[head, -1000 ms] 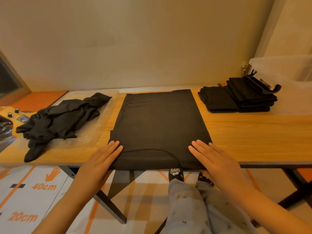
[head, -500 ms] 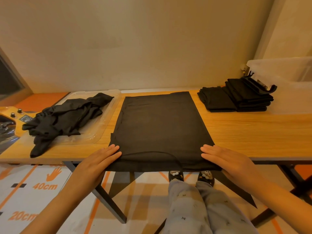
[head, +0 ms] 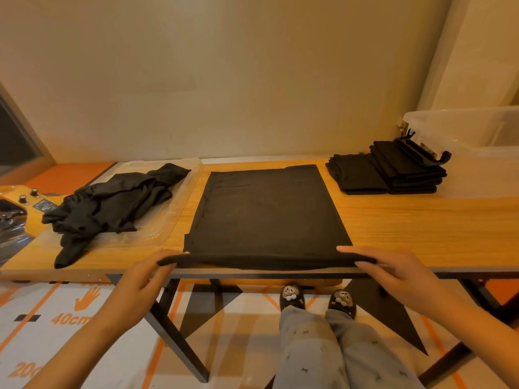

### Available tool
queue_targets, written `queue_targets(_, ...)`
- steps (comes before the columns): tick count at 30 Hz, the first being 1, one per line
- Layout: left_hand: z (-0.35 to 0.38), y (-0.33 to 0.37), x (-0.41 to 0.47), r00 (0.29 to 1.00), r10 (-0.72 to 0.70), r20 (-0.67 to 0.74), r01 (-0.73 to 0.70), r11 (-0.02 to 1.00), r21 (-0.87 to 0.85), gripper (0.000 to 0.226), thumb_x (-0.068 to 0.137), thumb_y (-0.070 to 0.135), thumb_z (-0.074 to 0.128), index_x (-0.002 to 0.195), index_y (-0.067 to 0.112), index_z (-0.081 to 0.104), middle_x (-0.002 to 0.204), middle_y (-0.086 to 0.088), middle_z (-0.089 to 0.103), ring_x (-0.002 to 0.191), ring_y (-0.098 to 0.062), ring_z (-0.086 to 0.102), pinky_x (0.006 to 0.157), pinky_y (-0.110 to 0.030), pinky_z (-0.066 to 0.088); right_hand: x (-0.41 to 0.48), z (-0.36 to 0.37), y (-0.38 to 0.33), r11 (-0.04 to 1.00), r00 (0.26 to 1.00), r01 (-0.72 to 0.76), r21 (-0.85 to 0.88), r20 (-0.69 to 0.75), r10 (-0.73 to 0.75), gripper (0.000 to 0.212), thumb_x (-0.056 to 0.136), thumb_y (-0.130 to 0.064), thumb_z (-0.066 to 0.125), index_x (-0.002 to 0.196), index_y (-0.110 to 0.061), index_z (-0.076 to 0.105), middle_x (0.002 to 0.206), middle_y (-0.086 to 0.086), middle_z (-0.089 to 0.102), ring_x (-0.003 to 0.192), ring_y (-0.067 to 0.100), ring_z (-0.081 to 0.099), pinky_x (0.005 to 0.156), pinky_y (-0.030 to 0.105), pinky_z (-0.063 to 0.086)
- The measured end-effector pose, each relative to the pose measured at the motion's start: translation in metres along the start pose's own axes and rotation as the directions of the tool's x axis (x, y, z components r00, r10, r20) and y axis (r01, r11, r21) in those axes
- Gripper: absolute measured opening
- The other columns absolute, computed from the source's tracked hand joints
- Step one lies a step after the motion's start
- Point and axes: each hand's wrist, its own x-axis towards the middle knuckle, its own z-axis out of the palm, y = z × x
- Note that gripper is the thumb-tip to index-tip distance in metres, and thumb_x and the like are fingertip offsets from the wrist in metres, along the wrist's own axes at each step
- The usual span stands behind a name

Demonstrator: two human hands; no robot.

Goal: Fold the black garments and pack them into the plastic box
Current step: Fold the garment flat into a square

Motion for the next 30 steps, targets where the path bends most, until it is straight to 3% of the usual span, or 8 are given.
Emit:
queue_targets(2, -0.005, 0.011, 0.002, 1.000, -0.015, 0.003, 0.016, 0.999, -0.032, 0.029, 0.091, 0.041, 0.041, 0.098, 0.067, 0.053, 0.100, 0.028, 0.062, 0.100, 0.007, 0.056, 0.079, -0.017, 0.040, 0.002, -0.007, -0.005, 0.989, 0.998, -0.058, 0.136, 0.016, 0.056, 0.052, 0.077, -0.080, 0.037, 0.120, -0.055, 0.050, 0.089, -0.024, 0.069, 0.083, -0.004, 0.063, 0.070, 0.013, 0.049)
queue_targets(5, -0.012, 0.018, 0.008, 1.000, -0.026, 0.017, 0.027, 0.997, -0.067, 0.018, 0.089, 0.063, 0.042, 0.099, 0.061, 0.057, 0.098, 0.024, 0.065, 0.097, 0.004, 0.059, 0.079, -0.020, 0.042, 0.011, -0.017, -0.016, 0.963, 0.994, -0.107, 0.246, 0.042, 0.100, 0.054, 0.074, -0.079, 0.041, 0.110, -0.044, 0.060, 0.095, -0.029, 0.067, 0.096, -0.009, 0.059, 0.077, 0.005, 0.044)
queue_targets(10, -0.026, 0.029, 0.030, 0.995, -0.093, 0.030, 0.096, 0.985, -0.142, 0.034, 0.082, 0.069, 0.049, 0.093, 0.042, 0.067, 0.090, 0.019, 0.069, 0.089, -0.001, 0.062, 0.077, -0.024, 0.046, 0.036, -0.035, -0.032, 0.922, 0.990, -0.140, 0.361, 0.056, 0.128, 0.024, 0.087, -0.029, 0.049, 0.095, -0.026, 0.071, 0.085, -0.013, 0.072, 0.086, -0.001, 0.063, 0.071, 0.009, 0.047)
queue_targets(15, -0.038, 0.022, 0.109, 0.983, -0.149, 0.103, 0.165, 0.972, -0.169, 0.034, 0.091, 0.046, 0.046, 0.101, 0.024, 0.069, 0.090, -0.006, 0.069, 0.082, -0.018, 0.065, 0.080, -0.039, 0.054, 0.103, -0.054, -0.024, 0.881, 0.971, -0.234, 0.411, 0.044, 0.237, 0.023, 0.096, -0.020, 0.047, 0.097, -0.017, 0.070, 0.089, -0.006, 0.072, 0.086, 0.005, 0.067, 0.070, 0.017, 0.053)
queue_targets(18, -0.031, 0.016, 0.185, 0.958, -0.260, 0.122, 0.279, 0.945, -0.173, 0.026, 0.100, 0.024, 0.041, 0.089, 0.015, 0.064, 0.080, -0.005, 0.066, 0.074, -0.023, 0.063, 0.069, -0.027, 0.052, 0.175, -0.055, 0.000, 0.851, 0.929, -0.314, 0.421, -0.049, 0.367, 0.023, 0.098, -0.027, 0.049, 0.098, -0.015, 0.069, 0.088, 0.001, 0.071, 0.083, 0.013, 0.068, 0.072, 0.029, 0.056)
queue_targets(20, -0.016, -0.001, 0.234, 0.929, -0.332, 0.160, 0.351, 0.931, -0.105, 0.023, 0.101, 0.020, 0.043, 0.087, 0.014, 0.060, 0.083, -0.005, 0.064, 0.073, -0.022, 0.060, 0.066, -0.026, 0.050, 0.224, -0.045, 0.024, 0.852, 0.883, -0.428, 0.303, -0.060, 0.465, 0.021, 0.097, -0.027, 0.052, 0.098, -0.012, 0.067, 0.088, 0.005, 0.069, 0.081, 0.018, 0.065, 0.074, 0.034, 0.052)
queue_targets(24, 0.025, -0.045, 0.291, 0.881, -0.444, 0.162, 0.376, 0.866, 0.329, 0.022, 0.098, 0.022, 0.051, 0.114, 0.009, 0.061, 0.114, -0.013, 0.063, 0.093, -0.021, 0.059, 0.085, -0.032, 0.047, 0.280, -0.006, 0.069, 0.760, 0.785, -0.609, -0.229, -0.038, 0.618, 0.015, 0.096, -0.016, 0.051, 0.104, -0.010, 0.061, 0.094, 0.008, 0.062, 0.078, 0.023, 0.063, 0.069, 0.035, 0.053)
queue_targets(30, 0.044, -0.057, 0.305, 0.904, -0.421, 0.069, 0.324, 0.782, 0.533, 0.034, 0.100, 0.035, 0.044, 0.116, 0.010, 0.059, 0.111, -0.010, 0.064, 0.090, -0.020, 0.058, 0.078, -0.031, 0.047, 0.287, 0.012, 0.081, 0.716, 0.800, -0.592, -0.370, -0.158, 0.579, 0.017, 0.099, -0.024, 0.042, 0.103, -0.013, 0.054, 0.093, 0.007, 0.058, 0.082, 0.024, 0.056, 0.065, 0.034, 0.046)
